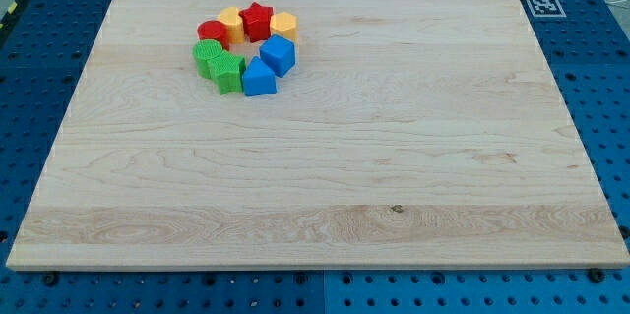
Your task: Push the group of blocks slightly left and up
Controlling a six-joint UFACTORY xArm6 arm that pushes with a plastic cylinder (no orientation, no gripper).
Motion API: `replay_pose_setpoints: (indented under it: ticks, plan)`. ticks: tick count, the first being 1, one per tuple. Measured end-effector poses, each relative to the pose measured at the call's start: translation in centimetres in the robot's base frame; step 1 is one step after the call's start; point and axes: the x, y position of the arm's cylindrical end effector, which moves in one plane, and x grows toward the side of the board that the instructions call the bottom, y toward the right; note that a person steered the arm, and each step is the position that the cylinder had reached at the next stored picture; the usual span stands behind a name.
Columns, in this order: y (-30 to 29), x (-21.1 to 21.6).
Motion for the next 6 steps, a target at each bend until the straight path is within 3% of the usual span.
replay_pose_setpoints:
  ticks: [2, 3, 4, 6]
  plan:
    - [9.5, 3.2]
    - [10.3, 8.2]
    - [9.9, 10.5]
    - [2.0, 13.8]
